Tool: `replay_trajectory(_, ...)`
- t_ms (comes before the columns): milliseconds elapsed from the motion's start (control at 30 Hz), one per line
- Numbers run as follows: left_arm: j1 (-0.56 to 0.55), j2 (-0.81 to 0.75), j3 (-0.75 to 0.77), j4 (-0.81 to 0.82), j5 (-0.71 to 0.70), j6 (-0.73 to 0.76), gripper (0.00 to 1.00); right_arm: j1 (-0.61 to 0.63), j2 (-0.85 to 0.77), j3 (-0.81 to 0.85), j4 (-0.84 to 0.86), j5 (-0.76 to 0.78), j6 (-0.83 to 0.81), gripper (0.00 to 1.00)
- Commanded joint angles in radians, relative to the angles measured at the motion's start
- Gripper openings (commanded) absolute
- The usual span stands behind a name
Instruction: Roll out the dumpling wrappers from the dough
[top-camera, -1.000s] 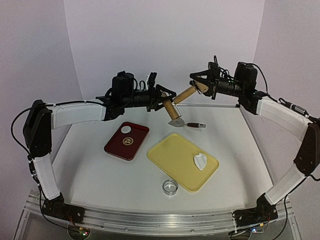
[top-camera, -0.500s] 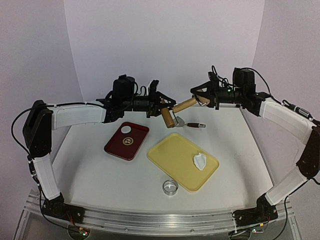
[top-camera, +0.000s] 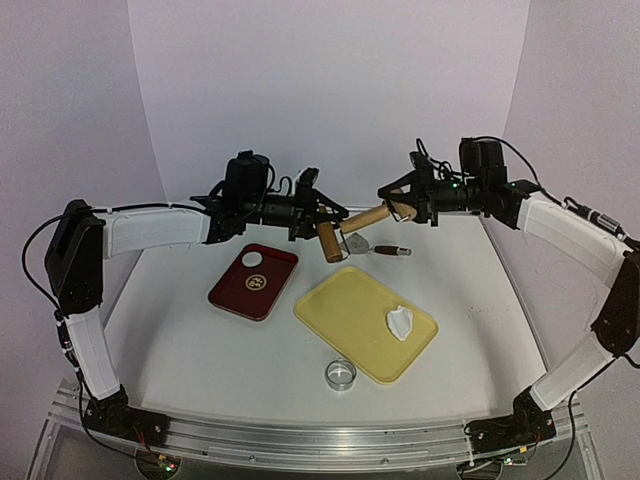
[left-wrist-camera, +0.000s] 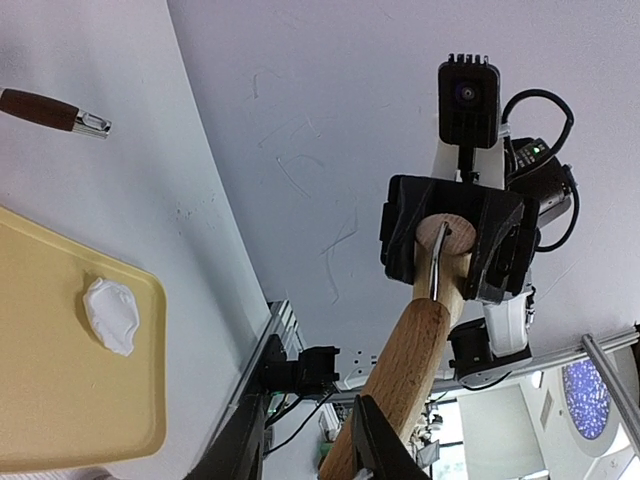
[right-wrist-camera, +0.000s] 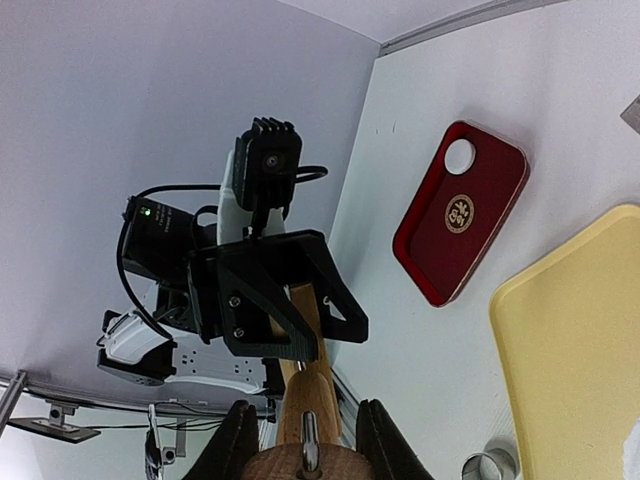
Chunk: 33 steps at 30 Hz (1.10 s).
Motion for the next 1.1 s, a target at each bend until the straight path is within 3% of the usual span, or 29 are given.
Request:
replay_trajectory(0, 0.066, 0.004, 0.076, -0.062, -0.086, 0.132, 0.00, 0.028, 0.006, -0.008, -0.031, -0.242, -0.027, 0.29)
replay_trajectory(167, 0.066, 0.028, 0.113, -0.091, -0.057, 0.192, 0.00, 0.028, 0.034, 0.010, -0.029, -0.290, -0.024, 0.44)
replay_trajectory(300, 0.066, 0.037, 0.114, -0.059, -0.046, 0.206, 0.00, 0.027, 0.053, 0.003, -0.029, -0.302, -0.013, 0.50)
replay_trajectory(600, 0.070, 0.080, 0.086, 0.131, 0.138, 0.132, 0.00, -0.008, 0.058, -0.037, -0.032, -0.153, -0.066, 0.74)
replay_trajectory(733, 0.072, 0.094, 0.103, 0.106, 0.167, 0.107, 0.00, -0.085, 0.034, -0.081, -0.028, -0.126, -0.143, 0.85)
replay_trajectory(933, 0.072, 0.134, 0.127, 0.047, 0.227, 0.087, 0.00, -0.091, 0.086, -0.017, -0.016, -0.191, -0.181, 0.87)
replay_trajectory(1067, 0.072, 0.149, 0.110, 0.119, 0.252, 0.034, 0.00, -0.092, 0.115, -0.011, -0.014, -0.217, -0.199, 0.88)
